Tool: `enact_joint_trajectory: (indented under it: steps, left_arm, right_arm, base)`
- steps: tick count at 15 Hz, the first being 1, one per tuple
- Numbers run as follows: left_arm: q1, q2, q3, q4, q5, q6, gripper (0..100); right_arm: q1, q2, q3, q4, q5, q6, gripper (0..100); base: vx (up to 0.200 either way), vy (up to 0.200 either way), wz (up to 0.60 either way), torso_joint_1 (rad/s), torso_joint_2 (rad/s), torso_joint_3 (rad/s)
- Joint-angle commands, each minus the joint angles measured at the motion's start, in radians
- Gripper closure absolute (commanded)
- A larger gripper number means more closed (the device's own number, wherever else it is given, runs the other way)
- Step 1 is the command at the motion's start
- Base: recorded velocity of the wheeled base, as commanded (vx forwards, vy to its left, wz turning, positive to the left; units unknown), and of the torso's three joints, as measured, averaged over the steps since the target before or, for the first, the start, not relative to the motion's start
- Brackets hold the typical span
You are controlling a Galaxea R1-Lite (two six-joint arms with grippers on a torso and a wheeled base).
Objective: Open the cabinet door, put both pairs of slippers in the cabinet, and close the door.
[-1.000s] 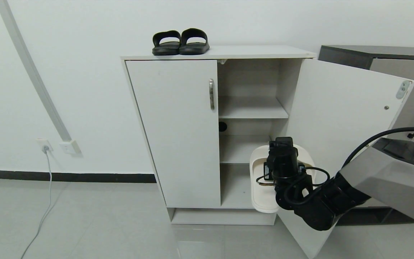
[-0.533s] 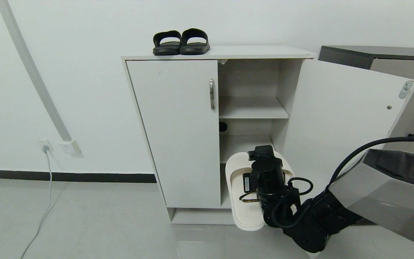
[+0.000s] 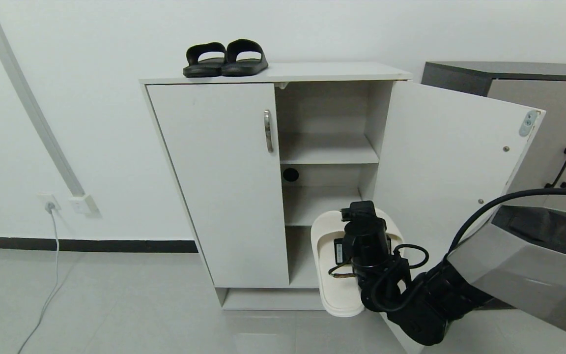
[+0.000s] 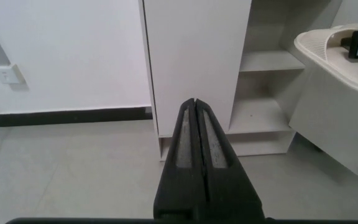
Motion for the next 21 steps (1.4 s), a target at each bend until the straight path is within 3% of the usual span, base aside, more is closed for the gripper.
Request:
enact_joint_trajectory:
  steps: [1,10,21]
  left_arm:
    - [-0.001,0.001,0.000,0.001,0.001,0.000,100]
    - [-0.001,0.001,0.000,0.001,0.002,-0.003,100]
    - [-0.001,0.001,0.000,0.001,0.002,-0.008,100]
  right_arm:
    - [0.002,0.009,0.001,0.000,-0.001,0.000,100]
    - [-0.078,0.018,0.029,0.002,-0.020,-0.014,100]
    - [-0.092,-0.016,0.050,0.000,-0.023,-0.012,100]
  base:
    - [0.000,0.000,0.00,0.000,0.00,0.000]
    - [0.000,0.000,0.00,0.000,0.00,0.000]
    - [0.000,0.000,0.00,0.000,0.00,0.000]
